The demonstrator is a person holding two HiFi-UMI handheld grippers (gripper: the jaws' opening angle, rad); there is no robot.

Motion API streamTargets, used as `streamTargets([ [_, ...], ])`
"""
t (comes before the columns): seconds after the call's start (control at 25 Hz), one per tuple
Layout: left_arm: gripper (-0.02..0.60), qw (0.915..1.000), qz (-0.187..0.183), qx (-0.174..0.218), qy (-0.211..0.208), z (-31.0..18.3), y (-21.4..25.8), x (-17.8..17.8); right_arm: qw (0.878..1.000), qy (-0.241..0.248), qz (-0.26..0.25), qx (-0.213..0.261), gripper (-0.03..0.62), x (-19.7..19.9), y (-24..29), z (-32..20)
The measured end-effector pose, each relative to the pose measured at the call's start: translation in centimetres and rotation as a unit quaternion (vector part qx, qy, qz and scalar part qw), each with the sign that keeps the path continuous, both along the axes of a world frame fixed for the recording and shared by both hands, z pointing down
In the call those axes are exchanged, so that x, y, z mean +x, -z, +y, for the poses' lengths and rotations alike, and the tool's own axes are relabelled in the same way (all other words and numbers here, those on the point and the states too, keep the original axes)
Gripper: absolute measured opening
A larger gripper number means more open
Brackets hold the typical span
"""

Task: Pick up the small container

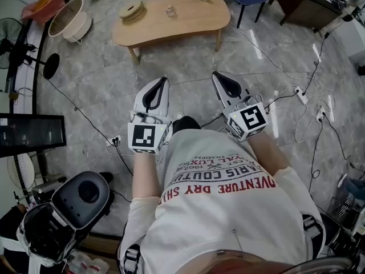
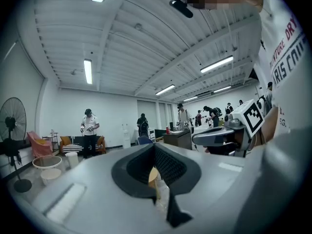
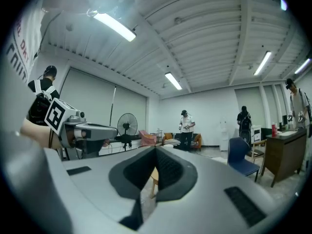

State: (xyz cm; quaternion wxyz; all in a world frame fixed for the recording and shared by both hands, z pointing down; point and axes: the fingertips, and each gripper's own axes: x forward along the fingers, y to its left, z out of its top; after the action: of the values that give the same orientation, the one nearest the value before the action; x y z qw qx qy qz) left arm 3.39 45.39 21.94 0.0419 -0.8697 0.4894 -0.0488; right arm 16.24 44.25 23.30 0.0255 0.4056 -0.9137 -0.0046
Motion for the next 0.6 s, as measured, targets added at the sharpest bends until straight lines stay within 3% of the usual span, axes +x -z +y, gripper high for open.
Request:
streamTargets([
  [0.32,0.021,0.9996,0.007,-0.025,0.004,-1.2,-1.1,0.5,1.0,-0.001,-0.028,-0.01,0.006,0.7,-0.7,-0.9],
  [0.36,0.075,0.9994,0.011,-0.033,0.007,-1.7,-1.4,0.3,0.999,-0.002,-0.03,-0.014,0.006,0.7,-0.9,-1.2],
  [0.4,0.219,0.9991,0.011,-0.039,0.007,-2.1,-1.7,0.2,0.999,-0.003,-0.031,-0.018,0.006,0.7,-1.1,-1.5],
  [0.44,0.29,0.999,0.009,-0.044,0.006,-2.5,-2.1,0.2,0.999,-0.004,-0.032,-0.022,0.006,0.6,-1.2,-1.9],
  [0.6,0.29,0.9984,-0.007,-0.055,0.003,-4.5,-3.4,-0.3,0.999,-0.008,-0.03,-0.034,0.006,-0.1,-2.2,-3.9],
])
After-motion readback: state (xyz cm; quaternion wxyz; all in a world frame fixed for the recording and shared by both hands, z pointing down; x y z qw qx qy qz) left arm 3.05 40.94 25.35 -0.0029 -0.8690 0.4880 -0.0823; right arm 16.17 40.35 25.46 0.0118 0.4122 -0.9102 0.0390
